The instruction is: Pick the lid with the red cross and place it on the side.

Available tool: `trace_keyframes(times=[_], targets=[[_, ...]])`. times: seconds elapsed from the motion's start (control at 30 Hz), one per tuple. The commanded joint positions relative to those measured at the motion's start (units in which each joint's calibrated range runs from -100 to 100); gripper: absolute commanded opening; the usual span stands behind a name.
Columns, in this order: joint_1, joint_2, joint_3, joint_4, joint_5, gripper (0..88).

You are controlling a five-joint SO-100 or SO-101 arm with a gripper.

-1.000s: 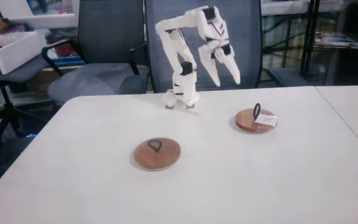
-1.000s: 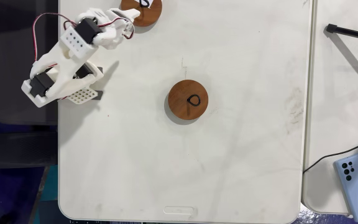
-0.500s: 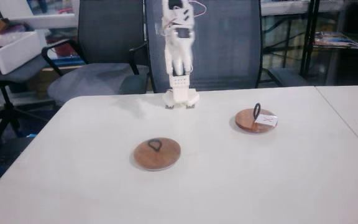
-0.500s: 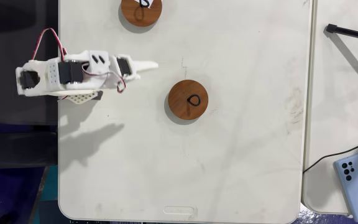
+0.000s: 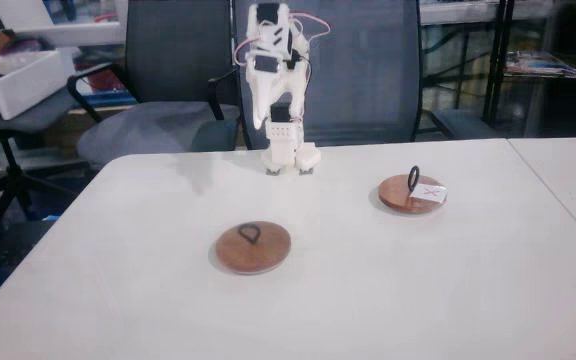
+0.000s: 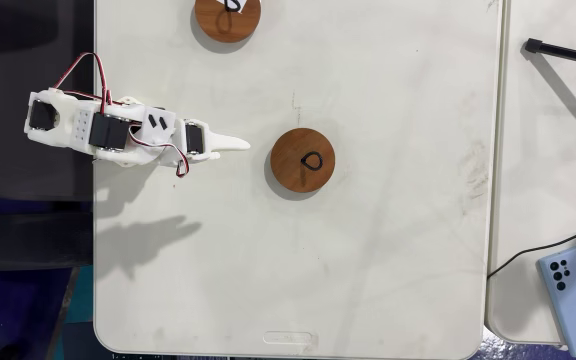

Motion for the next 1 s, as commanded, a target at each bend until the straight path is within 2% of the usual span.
trace_keyframes(times=[0.0,0.27,0.57,0.77,0.97], targets=[[0.09,-5.94,6.40,-4.13,0.14,27.7],[0.17,-7.13,22.54,-14.64,0.14,27.8],[1.59,-7.90,31.42,-17.21,0.24,27.1],[3.10,-7.90,44.02,-26.79,0.14,27.0],[3.85,-7.81,43.84,-26.79,-0.44,27.0]])
